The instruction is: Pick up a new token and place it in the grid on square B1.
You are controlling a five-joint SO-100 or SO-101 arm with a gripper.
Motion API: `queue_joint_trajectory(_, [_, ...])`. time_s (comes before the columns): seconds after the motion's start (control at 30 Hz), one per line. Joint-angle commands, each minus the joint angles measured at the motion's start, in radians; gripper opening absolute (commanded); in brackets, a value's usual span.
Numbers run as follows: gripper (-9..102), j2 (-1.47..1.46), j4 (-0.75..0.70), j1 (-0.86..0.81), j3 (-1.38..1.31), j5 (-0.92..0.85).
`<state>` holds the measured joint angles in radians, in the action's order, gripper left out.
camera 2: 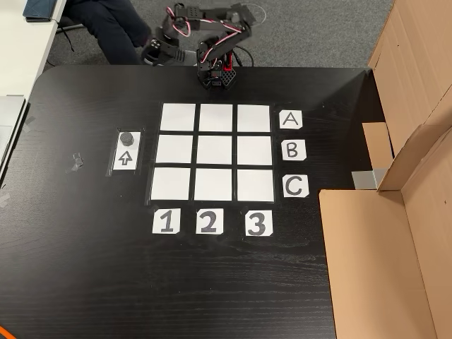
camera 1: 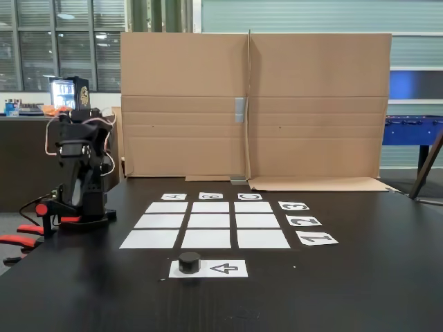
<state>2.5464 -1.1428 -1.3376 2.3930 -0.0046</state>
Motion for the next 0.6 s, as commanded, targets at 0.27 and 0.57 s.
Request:
queue_joint_trajectory(0.27, [17, -0.307, -0.275, 0.150, -0.495, -0.003])
queue_joint_trajectory(0.57, [17, -0.641, -0.568, 0.305, -1.020, 0.040])
